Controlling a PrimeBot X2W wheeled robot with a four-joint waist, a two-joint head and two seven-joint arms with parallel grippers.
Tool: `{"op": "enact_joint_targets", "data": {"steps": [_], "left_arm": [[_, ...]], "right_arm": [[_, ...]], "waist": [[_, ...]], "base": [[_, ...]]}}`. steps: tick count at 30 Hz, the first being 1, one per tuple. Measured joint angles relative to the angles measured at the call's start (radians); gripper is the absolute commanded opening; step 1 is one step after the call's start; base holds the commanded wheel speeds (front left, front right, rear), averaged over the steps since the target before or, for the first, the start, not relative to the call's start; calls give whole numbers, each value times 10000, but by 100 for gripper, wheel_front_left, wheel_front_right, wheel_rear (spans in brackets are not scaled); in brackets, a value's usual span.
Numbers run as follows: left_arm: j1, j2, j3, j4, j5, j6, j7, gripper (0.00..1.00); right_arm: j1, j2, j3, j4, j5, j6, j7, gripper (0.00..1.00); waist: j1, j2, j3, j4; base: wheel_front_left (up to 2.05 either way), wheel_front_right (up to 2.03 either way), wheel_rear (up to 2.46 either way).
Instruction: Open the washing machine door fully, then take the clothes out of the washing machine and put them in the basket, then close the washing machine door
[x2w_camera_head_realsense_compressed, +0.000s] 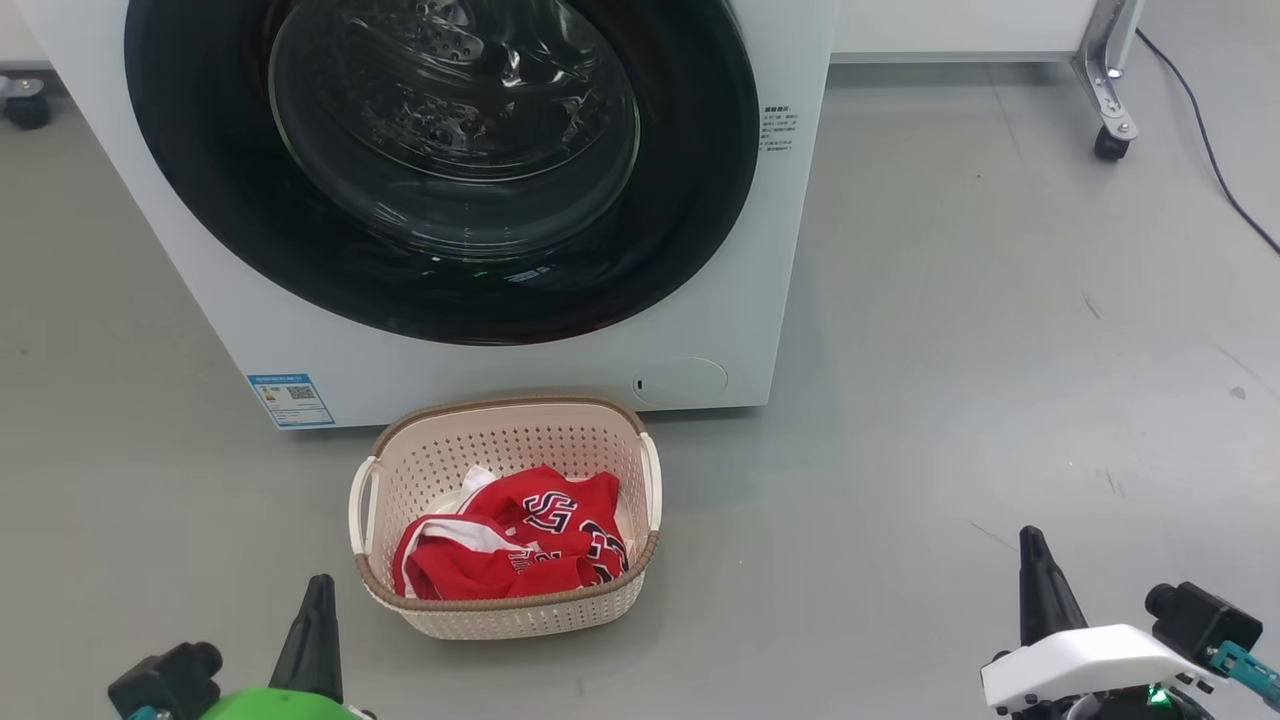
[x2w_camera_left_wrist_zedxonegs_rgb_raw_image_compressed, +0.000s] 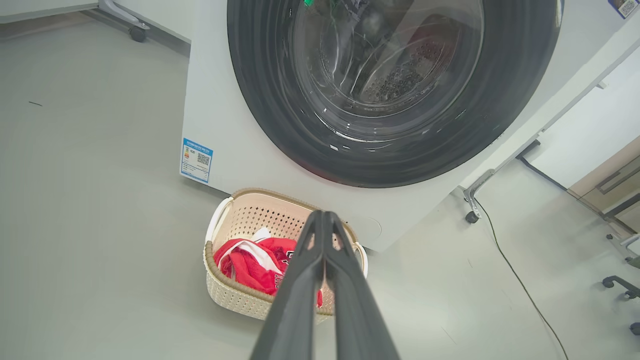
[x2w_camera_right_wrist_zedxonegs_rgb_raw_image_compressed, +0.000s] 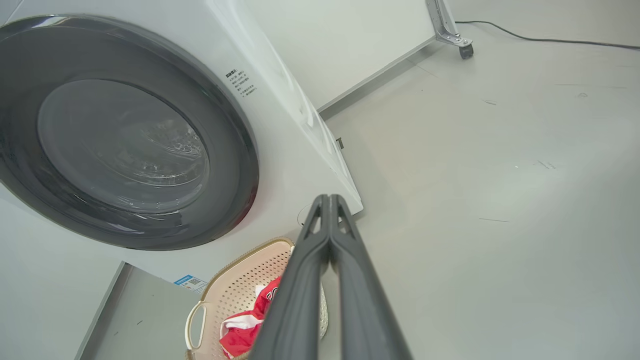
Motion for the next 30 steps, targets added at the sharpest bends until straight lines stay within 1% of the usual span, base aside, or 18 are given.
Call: {"op": "enact_joint_targets", "data": {"steps": [30], "left_arm": [[-588, 38, 700, 280, -3990, -268, 963, 0]], "right_arm": [[-639, -253, -708, 276, 4130, 337, 899, 0]], "waist": [[0, 0, -44, -144]], "base": [[0, 0, 0]]}}
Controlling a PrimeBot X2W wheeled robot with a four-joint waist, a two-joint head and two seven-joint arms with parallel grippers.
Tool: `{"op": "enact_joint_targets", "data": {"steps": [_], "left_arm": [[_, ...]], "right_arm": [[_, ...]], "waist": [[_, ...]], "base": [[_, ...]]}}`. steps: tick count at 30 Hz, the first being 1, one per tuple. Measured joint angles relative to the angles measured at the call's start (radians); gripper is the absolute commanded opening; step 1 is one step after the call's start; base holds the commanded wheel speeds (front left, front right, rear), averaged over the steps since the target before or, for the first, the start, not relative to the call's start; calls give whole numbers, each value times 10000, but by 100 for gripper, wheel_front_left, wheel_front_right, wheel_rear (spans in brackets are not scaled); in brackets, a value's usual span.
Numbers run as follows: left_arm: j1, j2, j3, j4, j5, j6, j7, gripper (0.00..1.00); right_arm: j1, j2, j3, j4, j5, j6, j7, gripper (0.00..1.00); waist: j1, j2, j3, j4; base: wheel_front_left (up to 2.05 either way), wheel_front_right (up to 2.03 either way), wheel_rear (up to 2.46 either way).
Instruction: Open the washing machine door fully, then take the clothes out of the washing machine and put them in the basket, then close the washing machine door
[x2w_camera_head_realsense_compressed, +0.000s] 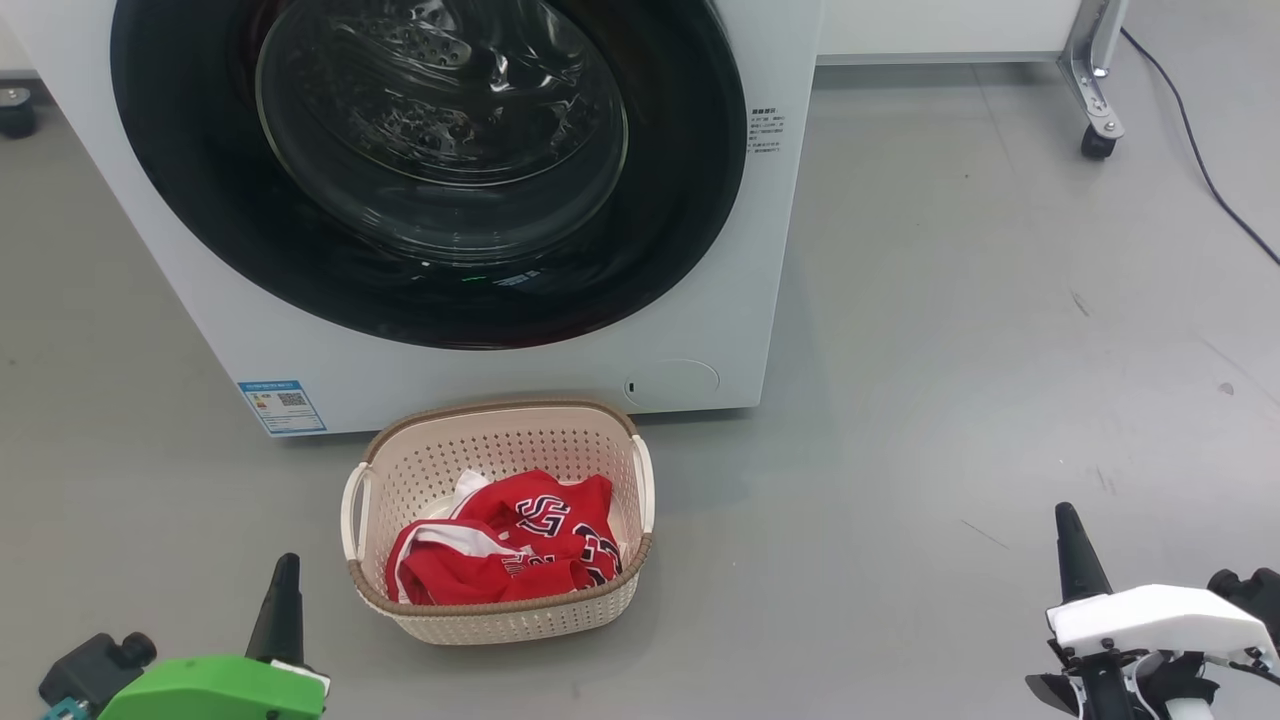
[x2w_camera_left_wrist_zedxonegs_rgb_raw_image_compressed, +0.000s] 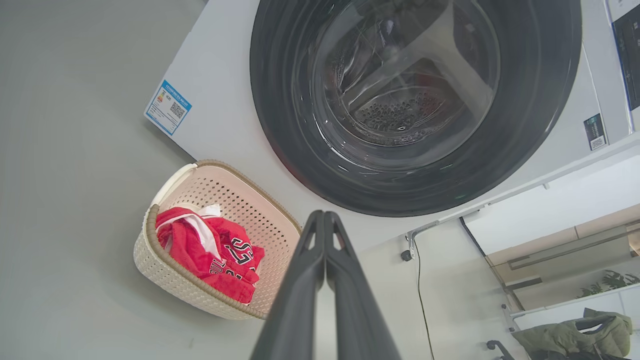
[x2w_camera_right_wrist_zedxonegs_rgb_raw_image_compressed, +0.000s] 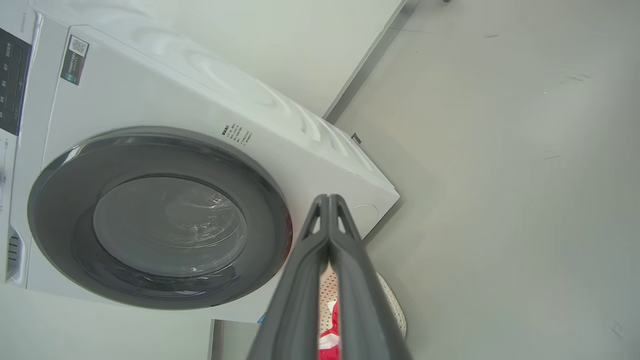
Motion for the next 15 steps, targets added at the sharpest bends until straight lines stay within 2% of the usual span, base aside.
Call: {"op": "enact_joint_targets", "data": {"steps": [15], "left_arm": [[-294, 35, 351, 186, -1975, -127, 510, 0]], "right_arm": [[-299, -102, -357, 224, 2038, 205, 426, 0]], "waist": [[0, 0, -24, -72]], "base": [[0, 0, 0]]}}
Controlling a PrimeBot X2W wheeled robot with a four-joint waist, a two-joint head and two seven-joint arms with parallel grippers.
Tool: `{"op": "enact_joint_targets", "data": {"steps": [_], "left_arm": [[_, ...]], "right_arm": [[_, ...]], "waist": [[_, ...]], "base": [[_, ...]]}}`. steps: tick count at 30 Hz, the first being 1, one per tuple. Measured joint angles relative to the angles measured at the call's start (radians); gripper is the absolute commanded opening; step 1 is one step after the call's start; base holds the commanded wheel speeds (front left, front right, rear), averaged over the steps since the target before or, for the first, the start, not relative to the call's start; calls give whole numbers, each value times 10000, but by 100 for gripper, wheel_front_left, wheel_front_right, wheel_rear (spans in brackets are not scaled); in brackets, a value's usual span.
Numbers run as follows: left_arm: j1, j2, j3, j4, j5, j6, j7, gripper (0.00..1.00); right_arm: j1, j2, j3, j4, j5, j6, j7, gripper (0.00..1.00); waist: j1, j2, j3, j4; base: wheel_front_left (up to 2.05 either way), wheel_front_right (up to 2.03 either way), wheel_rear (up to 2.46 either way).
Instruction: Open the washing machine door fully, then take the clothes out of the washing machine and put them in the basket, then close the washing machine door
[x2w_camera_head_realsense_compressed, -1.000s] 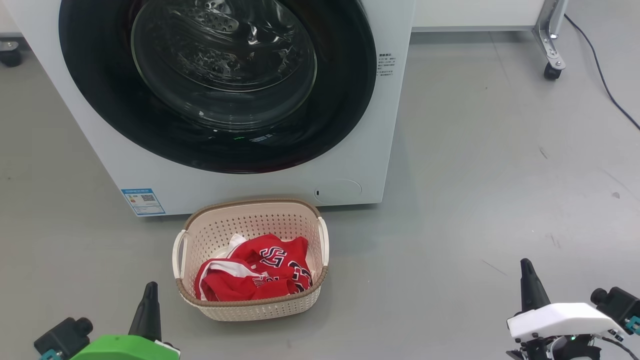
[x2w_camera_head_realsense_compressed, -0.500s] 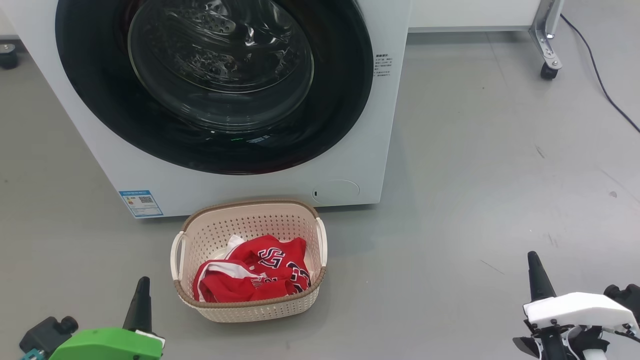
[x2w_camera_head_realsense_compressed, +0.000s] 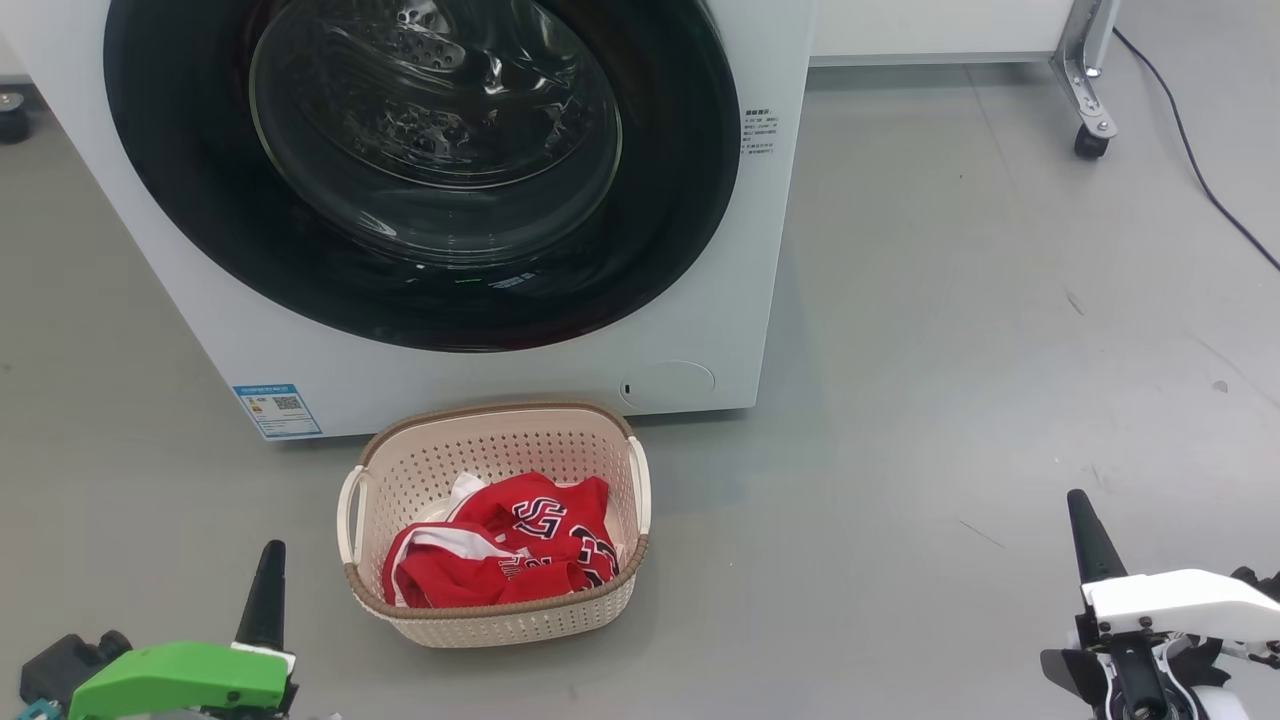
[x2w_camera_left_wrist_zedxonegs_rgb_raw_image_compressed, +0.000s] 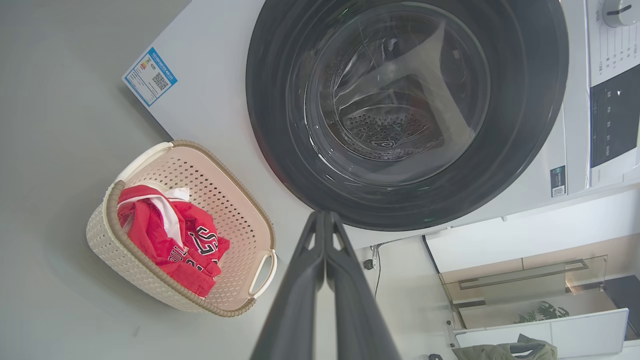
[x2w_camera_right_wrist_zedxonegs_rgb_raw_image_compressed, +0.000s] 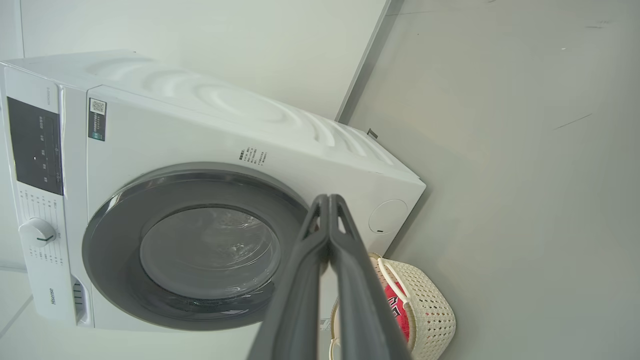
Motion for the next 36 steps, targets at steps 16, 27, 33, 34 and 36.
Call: {"op": "enact_joint_targets", "data": {"steps": [16, 27, 33, 34, 36], "left_arm": [[-325, 23, 378, 140, -2033, -128, 491, 0], [-526, 42, 573, 242, -3024, -217, 708, 0], [-528, 42, 577, 265, -3024, -217, 708, 0], [-528, 42, 579, 267, -3024, -217, 708, 0], [-529, 42, 579, 274, -3024, -217, 708, 0]], "right_arm": [[-350, -146, -382, 186, 2161, 228, 485, 0], [-556, -178, -537, 290, 3112, 318, 685, 0], [-561, -178, -541, 332, 3112, 322, 685, 0], [-562, -178, -543, 336, 3112, 322, 685, 0], [-568, -178, -545, 347, 3112, 322, 685, 0]], "waist": [[0, 0, -25, -78], [0, 0, -36, -108], [0, 0, -37, -109], [0, 0, -38, -109], [1, 0, -38, -109]], "base": [[0, 0, 0], [0, 0, 0], [0, 0, 0], [0, 0, 0], [0, 0, 0]]}}
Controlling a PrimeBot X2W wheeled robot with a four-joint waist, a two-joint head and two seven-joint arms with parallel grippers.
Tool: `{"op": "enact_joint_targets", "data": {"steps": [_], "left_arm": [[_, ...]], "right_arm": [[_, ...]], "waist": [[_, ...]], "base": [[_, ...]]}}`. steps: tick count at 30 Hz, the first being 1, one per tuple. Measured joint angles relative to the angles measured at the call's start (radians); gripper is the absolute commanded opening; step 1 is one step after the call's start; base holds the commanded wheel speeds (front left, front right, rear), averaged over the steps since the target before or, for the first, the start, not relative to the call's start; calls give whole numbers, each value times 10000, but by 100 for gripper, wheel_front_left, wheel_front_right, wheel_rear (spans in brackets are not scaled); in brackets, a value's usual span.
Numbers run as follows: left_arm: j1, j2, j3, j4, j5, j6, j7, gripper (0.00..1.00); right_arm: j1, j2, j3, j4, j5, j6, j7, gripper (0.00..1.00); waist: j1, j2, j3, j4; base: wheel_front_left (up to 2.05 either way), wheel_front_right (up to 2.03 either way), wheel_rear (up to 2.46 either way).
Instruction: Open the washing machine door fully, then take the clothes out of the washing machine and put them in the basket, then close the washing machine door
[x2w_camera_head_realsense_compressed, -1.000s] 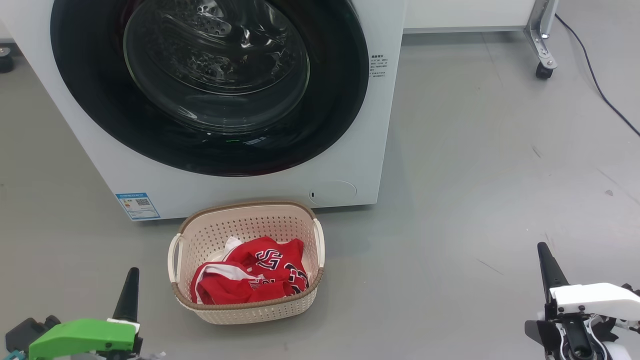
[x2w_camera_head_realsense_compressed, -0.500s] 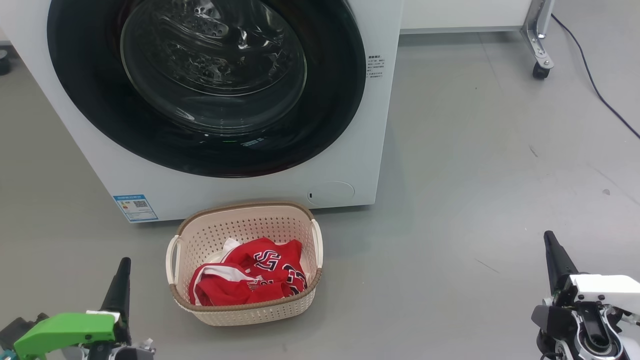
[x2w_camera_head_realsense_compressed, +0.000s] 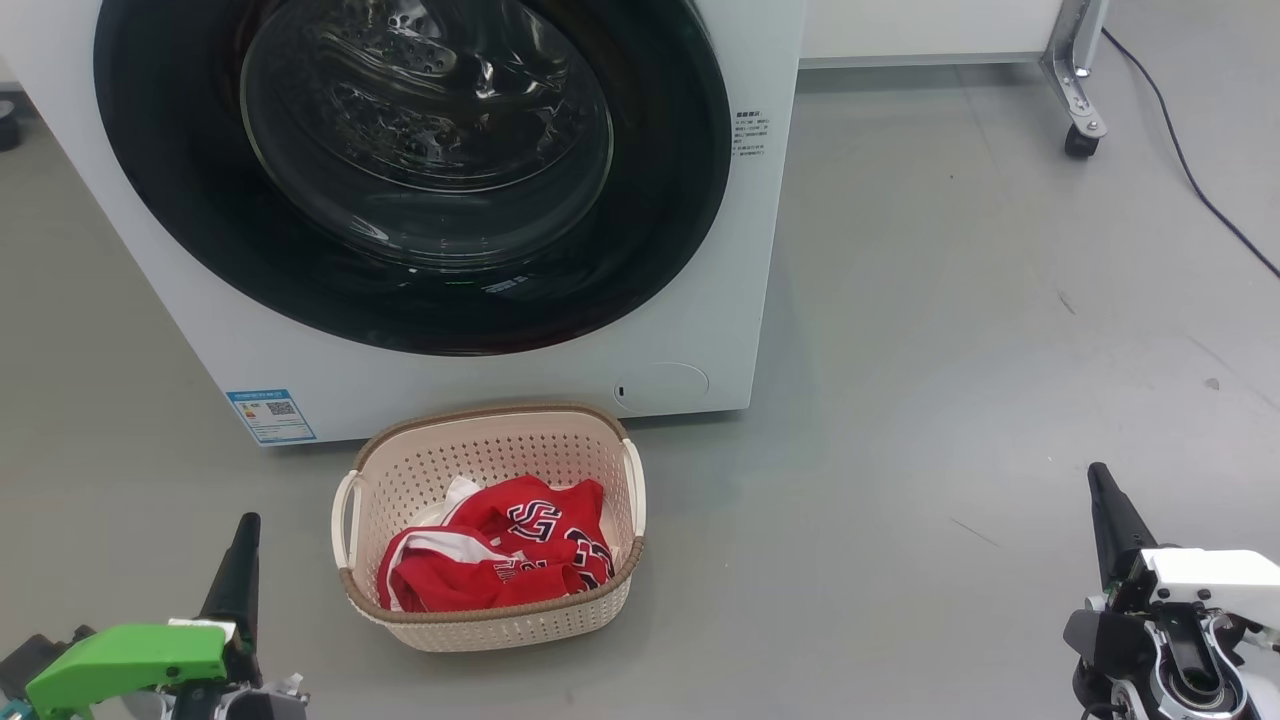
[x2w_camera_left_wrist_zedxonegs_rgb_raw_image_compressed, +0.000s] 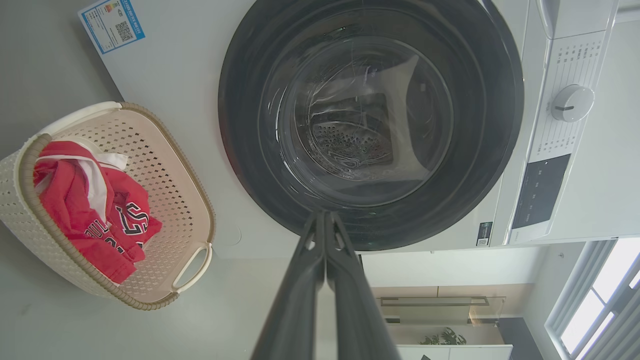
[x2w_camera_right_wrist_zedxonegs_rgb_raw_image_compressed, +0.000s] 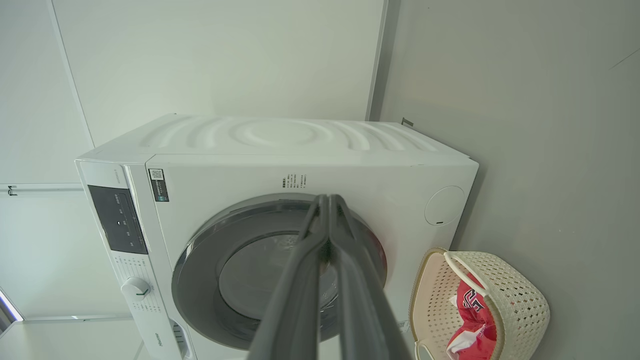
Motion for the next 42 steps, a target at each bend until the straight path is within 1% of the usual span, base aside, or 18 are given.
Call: {"op": "enact_joint_targets", "data": {"steps": [42], "left_arm": [[-9, 0, 21, 46, 2, -2, 10, 0]], "right_arm": [[-94, 4, -58, 104, 0, 21, 13, 0]], "waist": [[0, 0, -5, -1]], "base": [[0, 0, 0]]}}
